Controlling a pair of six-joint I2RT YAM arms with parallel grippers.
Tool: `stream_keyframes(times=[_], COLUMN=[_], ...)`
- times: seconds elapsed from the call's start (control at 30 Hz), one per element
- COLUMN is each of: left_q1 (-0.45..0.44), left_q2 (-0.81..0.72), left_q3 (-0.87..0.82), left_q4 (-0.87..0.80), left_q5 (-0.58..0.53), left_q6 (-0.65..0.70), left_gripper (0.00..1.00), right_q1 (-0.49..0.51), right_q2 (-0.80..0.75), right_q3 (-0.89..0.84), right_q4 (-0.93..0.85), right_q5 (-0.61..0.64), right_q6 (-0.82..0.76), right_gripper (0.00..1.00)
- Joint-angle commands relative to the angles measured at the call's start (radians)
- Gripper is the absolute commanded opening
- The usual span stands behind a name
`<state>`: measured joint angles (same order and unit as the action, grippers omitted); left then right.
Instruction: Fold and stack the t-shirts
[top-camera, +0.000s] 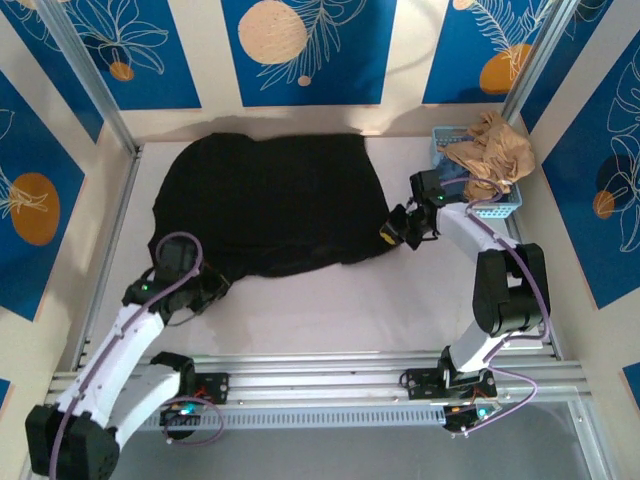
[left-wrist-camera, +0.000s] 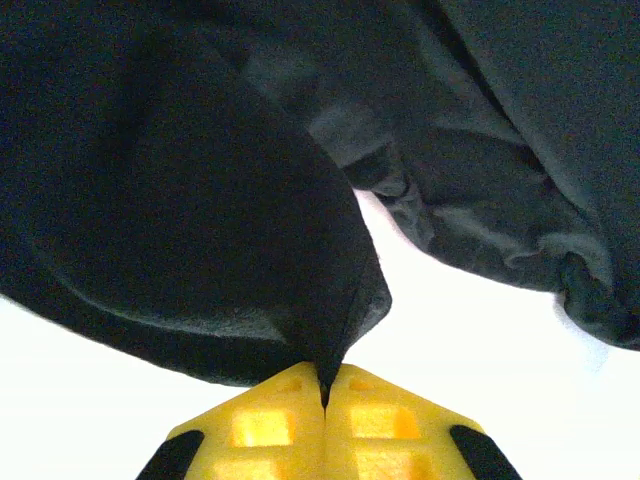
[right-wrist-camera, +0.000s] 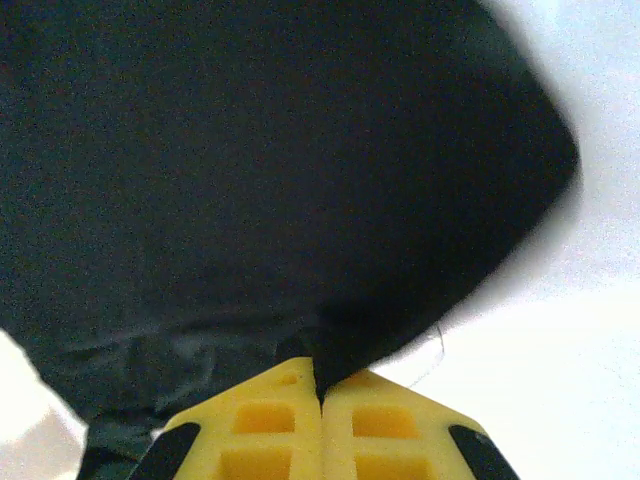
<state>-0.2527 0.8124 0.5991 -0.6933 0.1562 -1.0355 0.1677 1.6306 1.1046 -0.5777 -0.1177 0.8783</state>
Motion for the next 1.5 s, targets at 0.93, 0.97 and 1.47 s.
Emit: stream_keyframes(times=[0.93, 0.97, 1.47], left_q1=[-0.215, -0.216, -0.217], left_q2=[-0.181, -0.194, -0.092], left_q3=[0.130, 0.135, 0.274], left_q4=[-0.615, -0.644, -0.695], left_q5=[-0.104, -0.114, -0.442], left_q6=[-0.310, -0.315, -0.294], left_gripper=[0.00, 0.00, 0.00], right_q1=[-0.044, -0.044, -0.045], right_q2=[-0.397, -0.403, -0.427], right_q3=[-0.270, -0.270, -0.307], right_q4=[-0.408, -0.419, -0.470], right_q5=[0.352, 0.350, 0.345], right_q6=[-0.033, -0.030, 0.071], right_gripper=[0.00, 0.00, 0.00])
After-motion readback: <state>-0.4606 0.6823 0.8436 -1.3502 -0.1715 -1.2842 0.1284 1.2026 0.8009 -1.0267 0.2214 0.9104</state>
